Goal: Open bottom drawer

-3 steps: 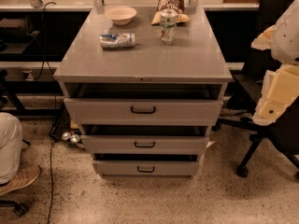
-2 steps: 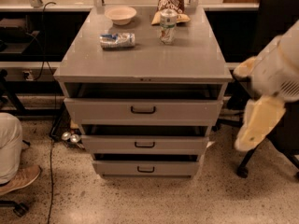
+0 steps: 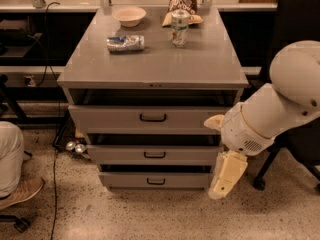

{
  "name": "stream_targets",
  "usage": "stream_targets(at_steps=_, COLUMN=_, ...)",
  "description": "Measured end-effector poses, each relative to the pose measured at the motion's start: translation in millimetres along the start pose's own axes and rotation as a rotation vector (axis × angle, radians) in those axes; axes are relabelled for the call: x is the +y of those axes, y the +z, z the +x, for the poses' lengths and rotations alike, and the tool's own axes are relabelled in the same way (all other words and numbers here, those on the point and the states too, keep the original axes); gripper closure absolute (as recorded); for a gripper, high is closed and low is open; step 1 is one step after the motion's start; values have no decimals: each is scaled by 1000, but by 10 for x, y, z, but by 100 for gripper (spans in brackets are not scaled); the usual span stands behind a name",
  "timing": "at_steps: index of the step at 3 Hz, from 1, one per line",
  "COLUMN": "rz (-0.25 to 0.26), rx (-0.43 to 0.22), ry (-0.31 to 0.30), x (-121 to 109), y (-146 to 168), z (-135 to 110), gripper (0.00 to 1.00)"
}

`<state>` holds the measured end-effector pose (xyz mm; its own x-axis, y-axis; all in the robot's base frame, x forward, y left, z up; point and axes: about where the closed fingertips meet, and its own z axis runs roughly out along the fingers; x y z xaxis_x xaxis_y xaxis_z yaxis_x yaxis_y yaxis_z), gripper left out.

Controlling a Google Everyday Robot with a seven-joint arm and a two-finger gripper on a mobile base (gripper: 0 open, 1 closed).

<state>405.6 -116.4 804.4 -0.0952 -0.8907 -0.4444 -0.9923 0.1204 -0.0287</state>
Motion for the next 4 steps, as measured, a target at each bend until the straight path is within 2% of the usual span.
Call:
stream_targets(at_steps=1, rz=0, rx=0, ry=0, x=0, y=1, z=0, gripper=0)
stream_targets(at_steps=2, rz=-14, rx=-31, ry=-3, x=35, y=140, z=53, gripper=0)
stream_targets(at_steps=3, rz=-72, rx=-135, ry=-19, x=123, y=703, z=126, gripper=0)
stream_targets(at_steps=4, rz=-95, rx=-287, ry=-82, x=-31, y=1508, z=38, gripper=0)
